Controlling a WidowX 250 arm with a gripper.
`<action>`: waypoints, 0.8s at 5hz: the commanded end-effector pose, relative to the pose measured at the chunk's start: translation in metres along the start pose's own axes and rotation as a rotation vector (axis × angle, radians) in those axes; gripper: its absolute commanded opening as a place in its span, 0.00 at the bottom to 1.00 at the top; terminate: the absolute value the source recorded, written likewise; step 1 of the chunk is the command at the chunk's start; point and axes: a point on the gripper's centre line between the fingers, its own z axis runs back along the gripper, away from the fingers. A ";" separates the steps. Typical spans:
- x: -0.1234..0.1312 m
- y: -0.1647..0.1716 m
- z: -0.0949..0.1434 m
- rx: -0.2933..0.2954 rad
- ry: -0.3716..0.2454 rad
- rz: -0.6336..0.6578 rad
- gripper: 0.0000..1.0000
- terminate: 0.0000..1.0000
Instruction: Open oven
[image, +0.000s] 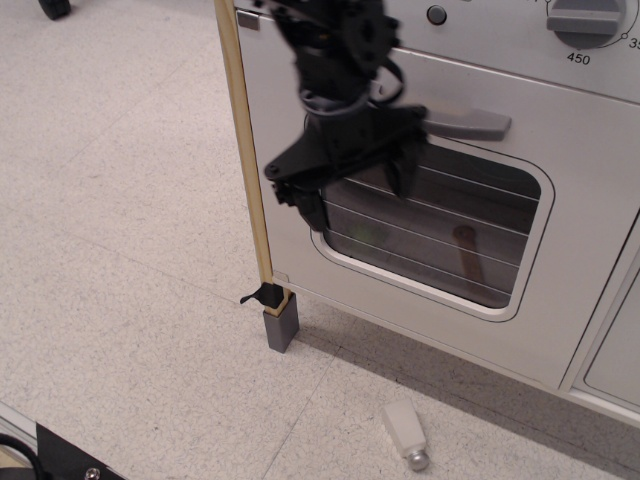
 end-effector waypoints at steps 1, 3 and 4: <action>0.044 -0.014 0.013 -0.082 -0.046 0.382 1.00 0.00; 0.048 -0.033 0.021 -0.131 0.008 0.519 1.00 0.00; 0.046 -0.039 0.019 -0.153 0.017 0.562 1.00 0.00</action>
